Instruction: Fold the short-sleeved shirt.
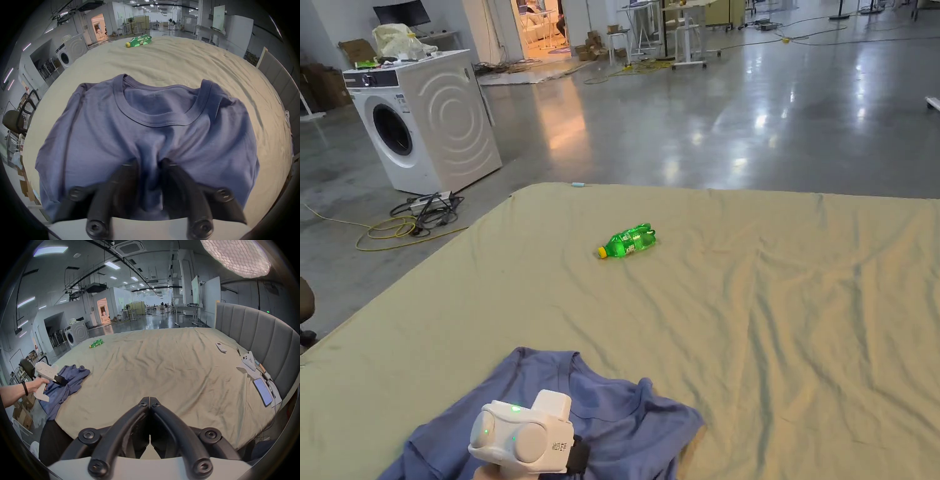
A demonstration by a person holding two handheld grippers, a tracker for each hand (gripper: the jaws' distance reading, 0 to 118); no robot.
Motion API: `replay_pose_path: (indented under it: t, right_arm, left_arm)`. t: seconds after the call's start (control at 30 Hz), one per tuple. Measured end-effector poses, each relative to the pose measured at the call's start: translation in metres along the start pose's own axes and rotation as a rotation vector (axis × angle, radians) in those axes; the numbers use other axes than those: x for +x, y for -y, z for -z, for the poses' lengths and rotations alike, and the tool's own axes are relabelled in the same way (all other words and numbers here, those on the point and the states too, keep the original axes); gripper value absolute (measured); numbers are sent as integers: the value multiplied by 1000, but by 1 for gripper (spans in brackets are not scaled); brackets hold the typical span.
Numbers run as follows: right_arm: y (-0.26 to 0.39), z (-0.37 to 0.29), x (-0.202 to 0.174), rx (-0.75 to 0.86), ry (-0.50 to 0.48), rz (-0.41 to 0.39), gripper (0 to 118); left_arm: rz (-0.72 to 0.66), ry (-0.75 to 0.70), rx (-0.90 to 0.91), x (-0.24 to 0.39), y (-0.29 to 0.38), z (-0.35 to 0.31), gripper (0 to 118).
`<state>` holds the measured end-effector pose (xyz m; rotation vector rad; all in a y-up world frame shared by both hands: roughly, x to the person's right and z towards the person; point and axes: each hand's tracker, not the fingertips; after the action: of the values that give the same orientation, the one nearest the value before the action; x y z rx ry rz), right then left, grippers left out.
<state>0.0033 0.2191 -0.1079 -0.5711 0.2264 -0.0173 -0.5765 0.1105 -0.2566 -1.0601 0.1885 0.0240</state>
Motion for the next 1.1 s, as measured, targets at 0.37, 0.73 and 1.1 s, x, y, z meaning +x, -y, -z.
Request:
replay_pose_path:
  t: [0.37, 0.73, 1.1]
  right_arm:
    - [3, -24, 20, 38, 16, 17, 0]
    - [22, -84, 53, 121, 126, 97, 0]
    - [62, -139, 106, 134, 317, 229, 0]
  left_arm:
    - [-223, 44, 209, -36, -27, -61, 1]
    - [168, 335, 340, 193, -92, -85, 1]
    - [557, 898, 126, 517, 42, -129, 1]
